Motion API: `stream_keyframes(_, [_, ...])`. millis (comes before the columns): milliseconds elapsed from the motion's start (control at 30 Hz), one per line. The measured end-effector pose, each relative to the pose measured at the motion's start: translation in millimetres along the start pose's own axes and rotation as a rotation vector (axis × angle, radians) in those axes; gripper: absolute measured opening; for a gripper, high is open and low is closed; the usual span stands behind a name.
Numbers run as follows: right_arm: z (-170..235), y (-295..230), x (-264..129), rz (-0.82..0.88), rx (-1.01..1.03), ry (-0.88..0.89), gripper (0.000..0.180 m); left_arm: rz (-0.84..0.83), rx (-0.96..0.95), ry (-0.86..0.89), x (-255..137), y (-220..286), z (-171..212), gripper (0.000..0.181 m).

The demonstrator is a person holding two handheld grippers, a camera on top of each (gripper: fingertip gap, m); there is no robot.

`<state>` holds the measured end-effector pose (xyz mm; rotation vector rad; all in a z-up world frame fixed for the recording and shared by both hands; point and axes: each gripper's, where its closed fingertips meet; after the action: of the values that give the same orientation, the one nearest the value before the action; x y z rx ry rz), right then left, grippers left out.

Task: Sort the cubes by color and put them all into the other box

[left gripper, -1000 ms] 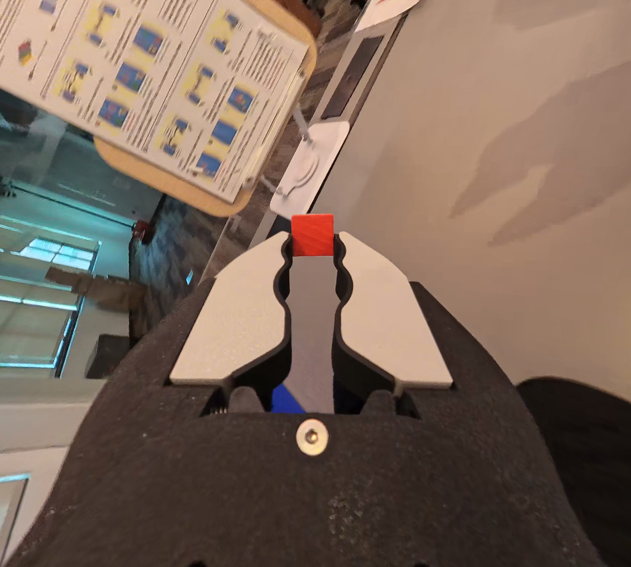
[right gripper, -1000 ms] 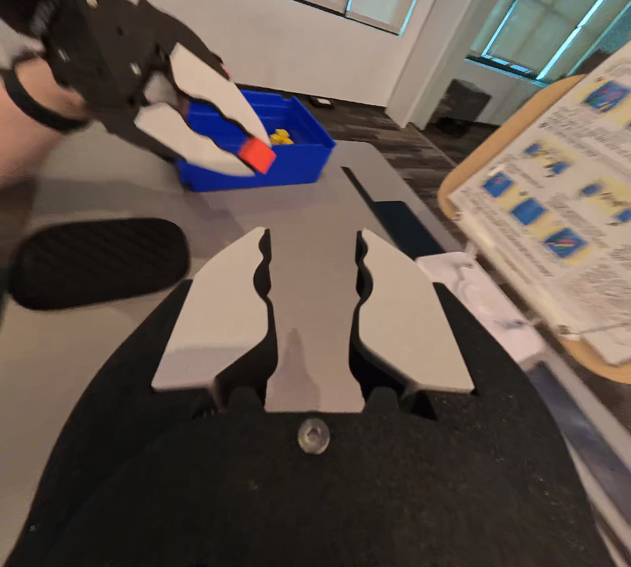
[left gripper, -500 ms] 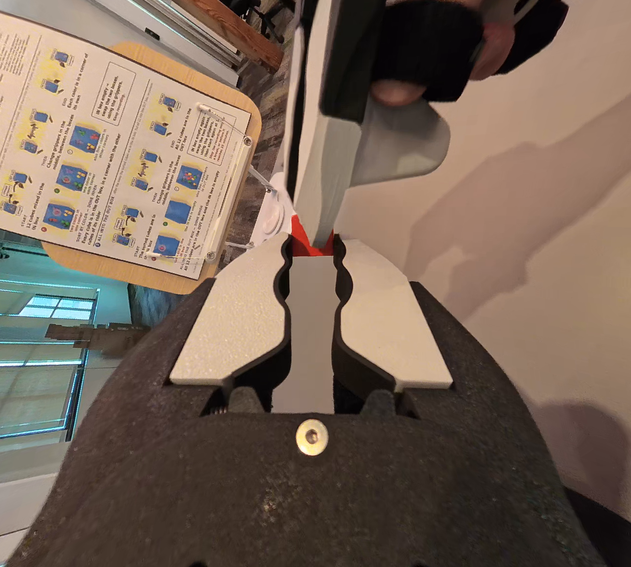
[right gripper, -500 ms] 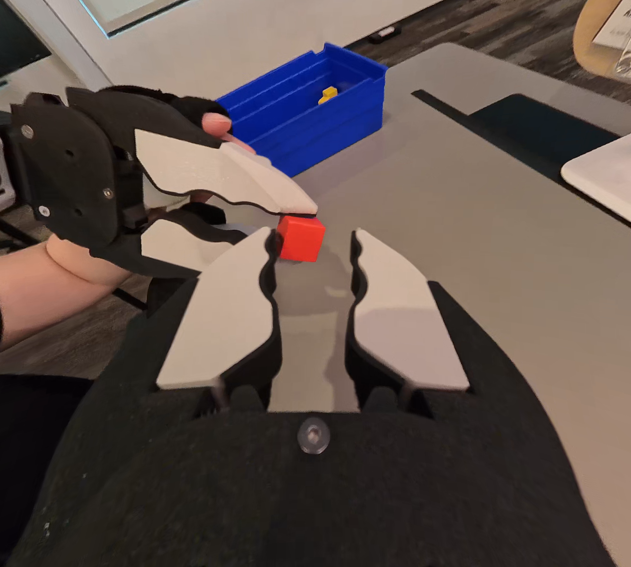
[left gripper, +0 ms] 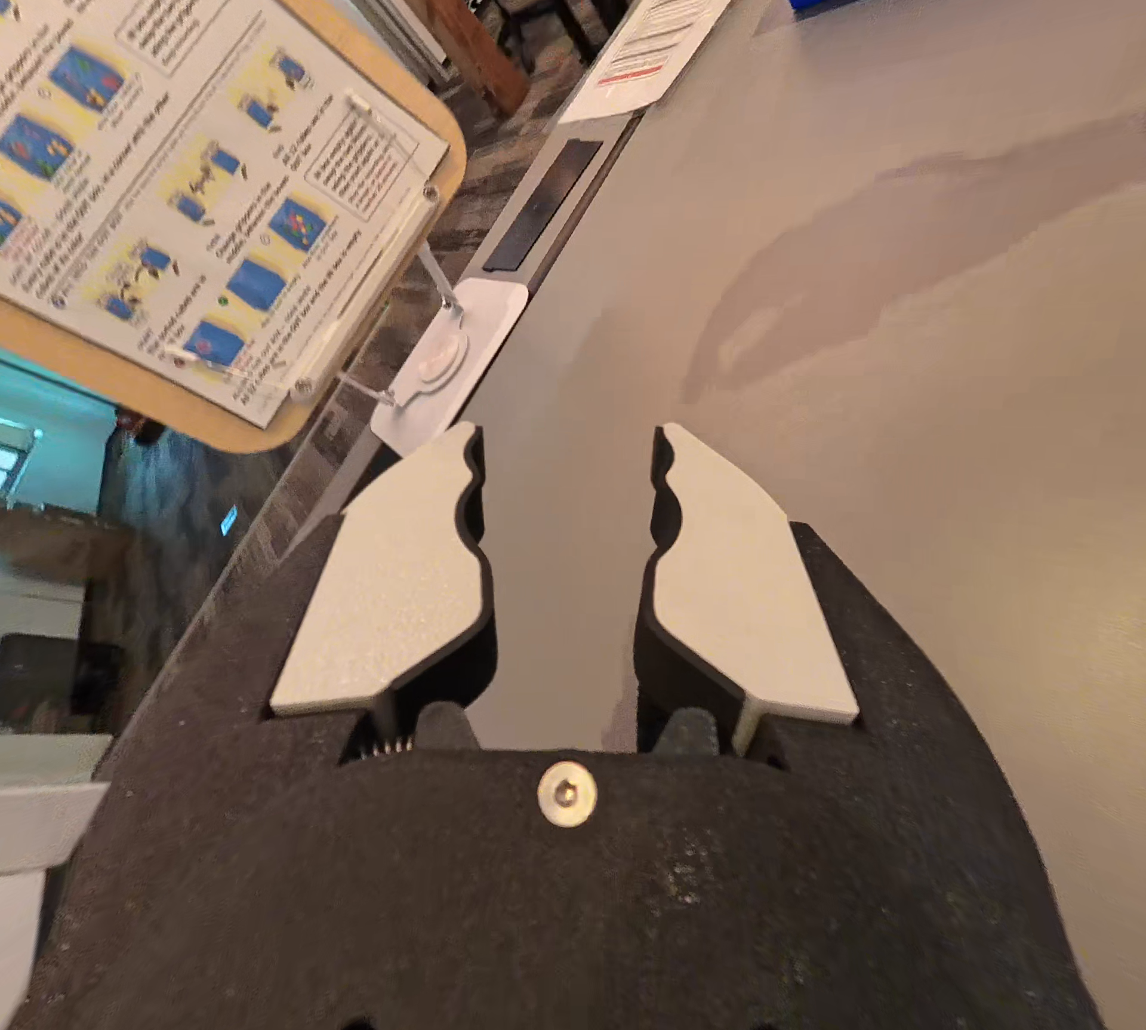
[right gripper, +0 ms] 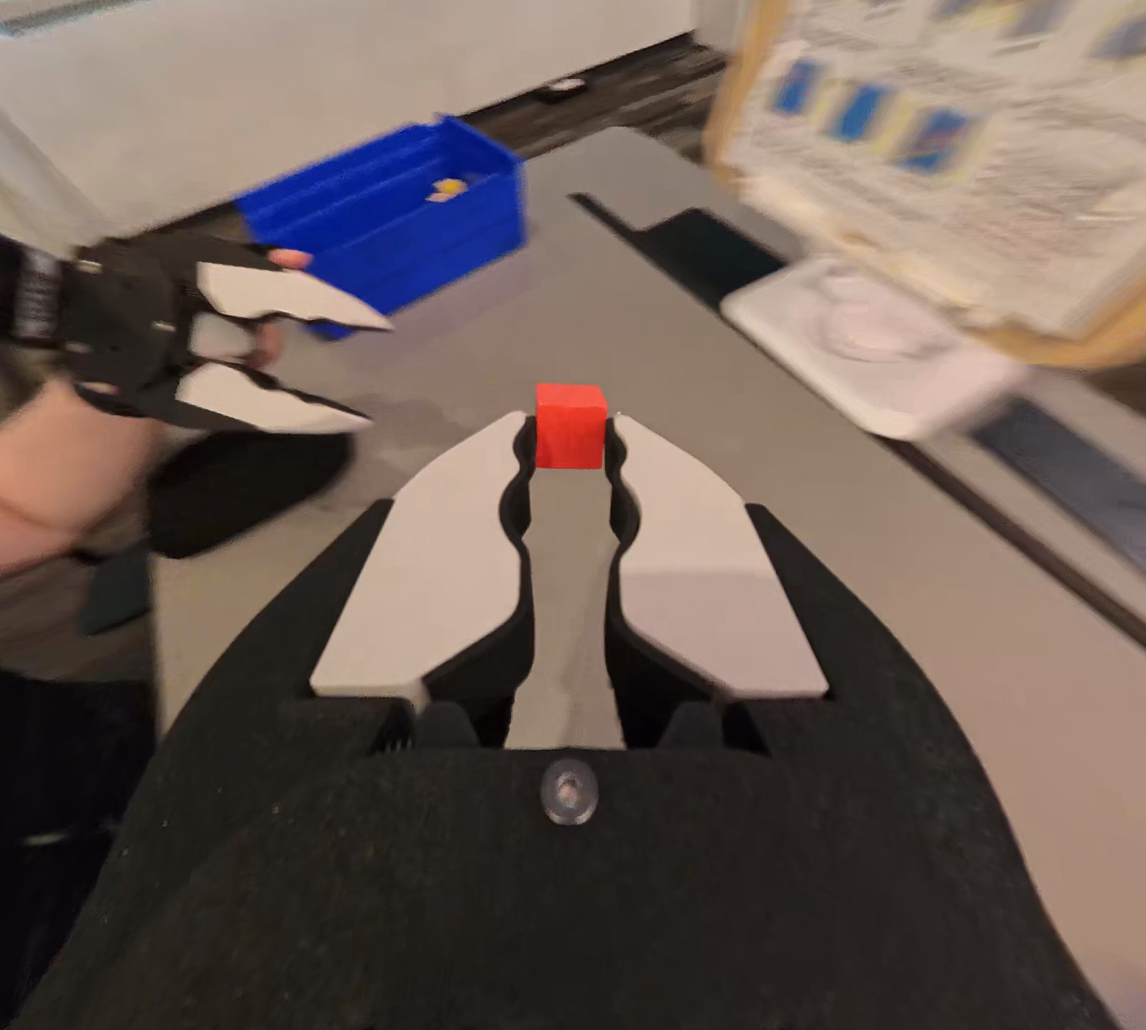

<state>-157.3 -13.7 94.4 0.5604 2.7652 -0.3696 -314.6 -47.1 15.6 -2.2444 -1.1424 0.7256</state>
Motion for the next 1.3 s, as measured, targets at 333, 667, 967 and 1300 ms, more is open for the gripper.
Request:
stream_keyframes(333, [208,105,-303,0.736,0.553,-0.056,0.02,-0.011,-0.183,-0.036,-14,3,32,0.043])
stream_keyframes(667, [267,143,-283,0.668,0.691,-0.133,0.039,0.006,-0.258,-0.062,-14,1,42,0.04])
stream_keyframes(967, [204,122,-324,0.843,0.488,0.007,0.04,-0.217,-0.287,-0.155,-54,-67,76,0.04])
stream_keyframes(1300, [104,105,-306,0.917,0.068,0.062,0.038,-0.591,-0.466,-0.363,-143,-242,184,0.044])
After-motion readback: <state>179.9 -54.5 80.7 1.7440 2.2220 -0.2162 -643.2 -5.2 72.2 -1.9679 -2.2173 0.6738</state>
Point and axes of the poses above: each gripper's, where its closed fingertips meet, x out along the fingers, z out of its underside, y = z × x across the jaws, and after that the axes turned 13 degrees about -z, right-handed
